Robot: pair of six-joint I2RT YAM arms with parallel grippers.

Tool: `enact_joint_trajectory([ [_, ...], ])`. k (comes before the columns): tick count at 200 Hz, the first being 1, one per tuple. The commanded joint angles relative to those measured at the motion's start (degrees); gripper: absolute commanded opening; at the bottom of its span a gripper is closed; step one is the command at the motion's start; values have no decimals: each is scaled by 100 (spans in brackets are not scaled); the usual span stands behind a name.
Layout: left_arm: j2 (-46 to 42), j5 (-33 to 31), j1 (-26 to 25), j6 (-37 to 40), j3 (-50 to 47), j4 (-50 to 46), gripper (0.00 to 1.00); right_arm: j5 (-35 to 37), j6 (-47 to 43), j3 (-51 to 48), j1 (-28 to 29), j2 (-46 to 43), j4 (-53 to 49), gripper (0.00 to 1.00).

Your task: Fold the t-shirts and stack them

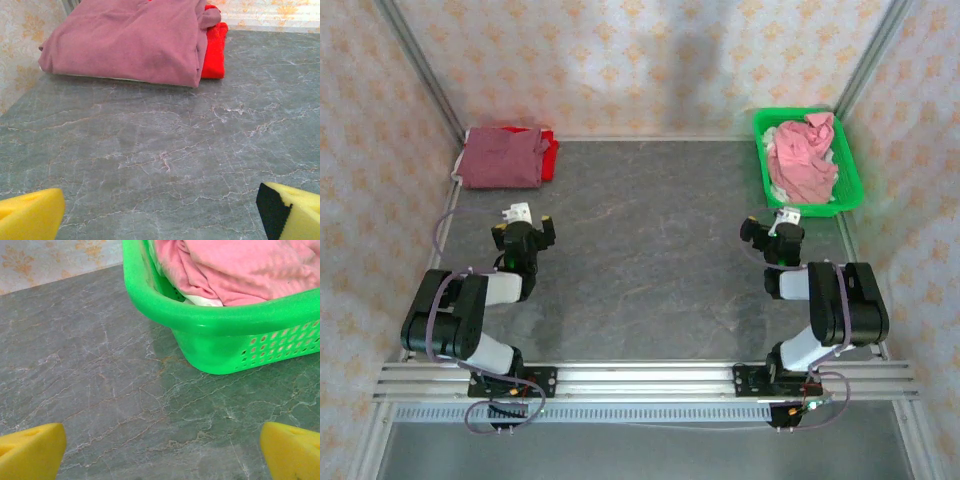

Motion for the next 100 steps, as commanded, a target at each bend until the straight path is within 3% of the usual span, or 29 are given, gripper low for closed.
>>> enact_joint_trajectory([
  [1, 16, -138, -44, 38, 90, -61, 100, 108, -83, 118, 48, -20, 27, 99],
  [100, 15, -99, -27, 21, 91, -79, 100, 64, -130, 155, 75, -12, -40, 99],
])
